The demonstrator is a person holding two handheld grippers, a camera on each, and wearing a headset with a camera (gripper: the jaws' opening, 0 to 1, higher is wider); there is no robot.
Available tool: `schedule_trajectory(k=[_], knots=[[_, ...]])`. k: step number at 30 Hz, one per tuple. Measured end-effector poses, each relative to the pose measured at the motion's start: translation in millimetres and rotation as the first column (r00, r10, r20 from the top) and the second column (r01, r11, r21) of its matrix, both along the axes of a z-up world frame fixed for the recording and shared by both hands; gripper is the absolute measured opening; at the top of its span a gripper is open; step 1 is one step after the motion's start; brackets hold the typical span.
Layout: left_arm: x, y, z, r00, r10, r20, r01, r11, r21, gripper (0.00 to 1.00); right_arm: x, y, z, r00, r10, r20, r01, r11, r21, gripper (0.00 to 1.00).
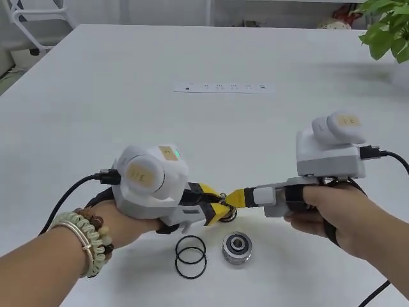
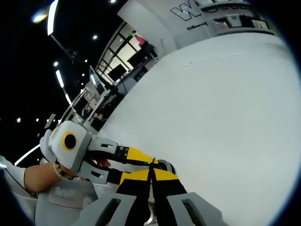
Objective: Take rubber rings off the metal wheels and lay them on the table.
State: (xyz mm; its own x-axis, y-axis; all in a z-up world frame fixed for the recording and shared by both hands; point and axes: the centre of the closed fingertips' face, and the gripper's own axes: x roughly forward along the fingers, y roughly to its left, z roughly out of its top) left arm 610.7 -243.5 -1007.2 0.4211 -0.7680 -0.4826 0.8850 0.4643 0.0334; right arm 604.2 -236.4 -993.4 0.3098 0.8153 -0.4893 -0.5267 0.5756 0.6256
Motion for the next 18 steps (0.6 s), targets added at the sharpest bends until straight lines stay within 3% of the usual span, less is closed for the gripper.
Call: schedule_trajectory(k=[2, 4, 5, 6, 7, 12, 16, 18], knots=[[0.0, -0.3, 0.0, 1.000, 0.002, 0.000, -0.002, 1.000, -0.001, 0.14, 0.1, -3.3, -2.1, 1.000, -0.010, -0.014, 0.010, 1.000, -0.018, 0.00], [0.1, -0.5, 0.0, 1.000, 0.004, -0.001, -0.004, 1.000, -0.002, 0.14, -2.1, -10.9, -14.2, 1.000, 0.010, 0.000, -0.010, 0.994, -0.110, 0.00], [0.2, -0.7, -0.1, 1.000, 0.007, -0.002, -0.007, 1.000, -0.002, 0.14, -4.5, -10.7, -18.0, 1.000, 0.016, -0.005, -0.017, 0.992, -0.126, 0.00], [0.2, -0.8, -0.1, 1.000, 0.008, -0.001, -0.008, 1.000, -0.002, 0.14, 5.6, -2.3, -8.2, 0.998, 0.004, 0.058, -0.001, 0.998, -0.061, 0.00], [0.3, -1.1, 0.0, 1.000, 0.007, 0.001, -0.007, 1.000, 0.000, 0.14, -1.1, -8.6, -10.4, 1.000, 0.007, 0.001, -0.007, 0.996, -0.091, 0.00], [0.4, -1.5, 0.0, 1.000, 0.007, -0.002, -0.007, 1.000, 0.005, 0.14, 0.3, -11.4, -5.0, 1.000, 0.013, 0.024, -0.010, 0.995, -0.099, 0.00], [1.3, -0.1, 1.5, 0.998, 0.032, -0.047, -0.031, 0.999, 0.012, 0.14, -0.7, -16.8, -2.1, 1.000, -0.005, 0.023, 0.007, 0.996, -0.087, 0.00], [0.6, 0.6, 1.6, 0.998, 0.030, -0.047, -0.030, 0.999, 0.015, 0.17, -1.5, -18.9, -1.0, 1.000, -0.014, 0.021, 0.016, 0.997, -0.081, 0.00]])
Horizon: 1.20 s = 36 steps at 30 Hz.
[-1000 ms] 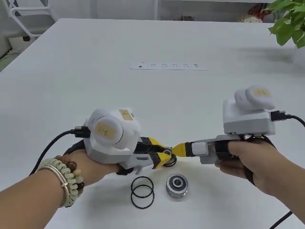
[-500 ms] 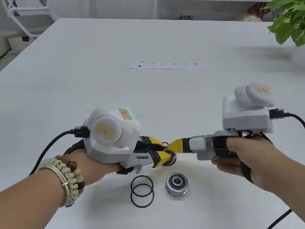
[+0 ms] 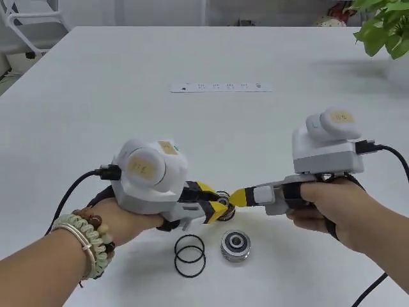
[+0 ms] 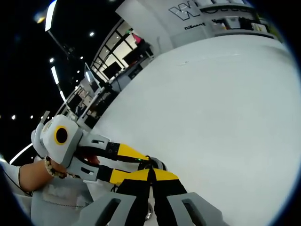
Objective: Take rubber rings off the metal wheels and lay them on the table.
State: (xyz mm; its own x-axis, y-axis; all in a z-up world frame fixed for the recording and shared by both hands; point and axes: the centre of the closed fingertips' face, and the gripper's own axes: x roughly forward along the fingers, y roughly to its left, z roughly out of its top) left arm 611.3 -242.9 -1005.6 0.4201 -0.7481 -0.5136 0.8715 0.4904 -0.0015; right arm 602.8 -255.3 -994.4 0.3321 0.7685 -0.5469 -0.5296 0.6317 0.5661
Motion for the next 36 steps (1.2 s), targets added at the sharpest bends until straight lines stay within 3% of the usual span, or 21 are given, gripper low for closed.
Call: schedule_trajectory(k=[4, 10, 14, 21, 25, 31, 36], knots=[[-2.1, 1.4, 5.0, 1.000, -0.019, 0.016, 0.019, 1.000, 0.013, 0.18, -1.2, -2.7, 4.7, 1.000, -0.016, 0.002, 0.016, 1.000, 0.019, 0.00], [-3.0, 1.8, 25.2, 0.999, -0.031, 0.039, 0.031, 1.000, 0.004, 0.27, -1.6, -2.4, 11.0, 0.999, -0.036, -0.001, 0.036, 0.998, 0.060, 0.00], [-2.5, 7.8, 34.0, 0.996, -0.051, 0.073, 0.048, 0.998, 0.041, 0.33, -0.7, -1.7, 18.7, 0.999, -0.050, 0.008, 0.049, 0.995, 0.086, 0.00], [-2.3, 20.3, 59.8, 0.994, -0.036, 0.100, 0.035, 0.999, 0.010, 0.38, 1.0, 4.4, 30.8, 0.998, -0.052, 0.026, 0.049, 0.992, 0.118, 0.00], [-8.5, 30.7, 67.4, 0.998, -0.023, 0.061, 0.024, 1.000, -0.005, 0.40, 1.9, 10.6, 42.2, 0.998, -0.045, 0.046, 0.038, 0.989, 0.144, 0.00], [-20.3, 46.8, 96.3, 0.995, -0.024, 0.099, 0.025, 1.000, -0.013, 0.54, 0.6, 22.4, 60.0, 0.997, -0.023, 0.078, 0.008, 0.982, 0.188, 0.00], [-37.2, 65.1, 116.9, 0.992, -0.027, 0.123, 0.032, 0.999, -0.039, 0.57, -3.9, 31.8, 66.0, 0.996, 0.010, 0.092, -0.028, 0.980, 0.199, 0.00]])
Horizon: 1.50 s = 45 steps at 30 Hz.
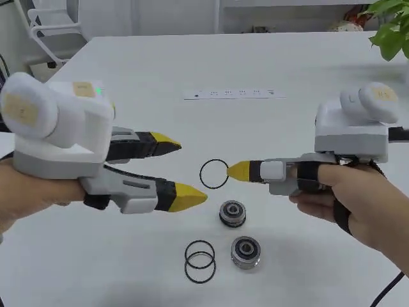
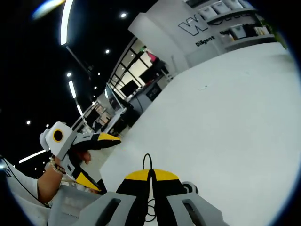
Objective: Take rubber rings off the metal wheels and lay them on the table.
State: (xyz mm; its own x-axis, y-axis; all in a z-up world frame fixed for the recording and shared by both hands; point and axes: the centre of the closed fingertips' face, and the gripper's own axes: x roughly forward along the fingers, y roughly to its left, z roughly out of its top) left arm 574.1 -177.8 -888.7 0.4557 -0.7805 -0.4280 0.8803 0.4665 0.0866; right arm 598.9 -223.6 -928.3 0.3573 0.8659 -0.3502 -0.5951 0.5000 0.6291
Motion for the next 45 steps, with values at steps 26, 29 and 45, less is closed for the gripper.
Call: schedule_trajectory(k=[26, 29, 45], knots=[[-64.6, 83.9, -21.9, 0.975, 0.220, -0.029, -0.220, 0.976, -0.002, 0.75, -43.6, 43.3, -24.1, 0.975, 0.219, -0.046, -0.222, 0.972, -0.082, 0.00], [-73.4, 83.7, -32.3, 0.973, 0.226, -0.051, -0.226, 0.974, 0.019, 0.76, -52.1, 48.3, -31.1, 0.966, 0.251, -0.059, -0.256, 0.961, -0.104, 0.00], [-87.5, 79.8, -43.4, 0.966, 0.238, -0.097, -0.239, 0.971, -0.003, 0.84, -79.5, 51.5, -72.2, 0.925, 0.348, -0.151, -0.373, 0.905, -0.205, 0.00]])
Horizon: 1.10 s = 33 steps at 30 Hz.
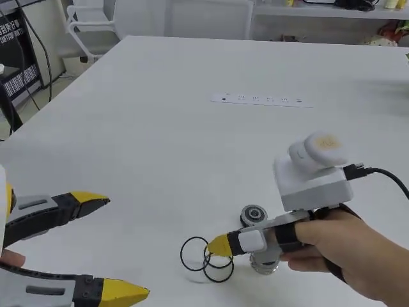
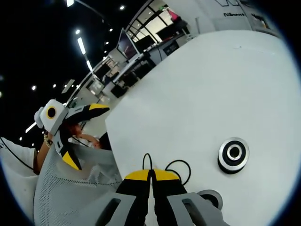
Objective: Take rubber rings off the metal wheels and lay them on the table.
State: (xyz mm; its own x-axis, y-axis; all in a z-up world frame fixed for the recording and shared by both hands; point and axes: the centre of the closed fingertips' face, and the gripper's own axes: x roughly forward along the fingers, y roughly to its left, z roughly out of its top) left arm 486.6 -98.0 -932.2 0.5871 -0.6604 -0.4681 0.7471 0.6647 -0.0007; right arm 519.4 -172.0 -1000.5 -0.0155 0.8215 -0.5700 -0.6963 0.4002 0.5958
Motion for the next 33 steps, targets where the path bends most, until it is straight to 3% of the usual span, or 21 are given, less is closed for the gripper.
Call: schedule_trajectory(k=[4, 17, 33], knots=[[-0.2, 1.2, -3.7, 1.000, 0.008, -0.017, -0.008, 1.000, 0.000, 0.83, -0.8, 0.1, -6.4, 1.000, 0.004, -0.006, -0.004, 1.000, -0.023, 0.00], [-1.8, 2.9, -8.7, 0.999, 0.012, -0.030, -0.011, 1.000, 0.013, 0.82, 5.9, -3.7, -14.0, 0.999, -0.012, 0.034, 0.015, 0.997, -0.071, 0.00], [0.4, 8.1, -8.8, 0.999, 0.042, -0.027, -0.042, 0.999, 0.013, 0.82, 9.0, -7.9, -17.8, 0.997, 0.001, 0.077, 0.007, 0.994, -0.106, 0.05]])
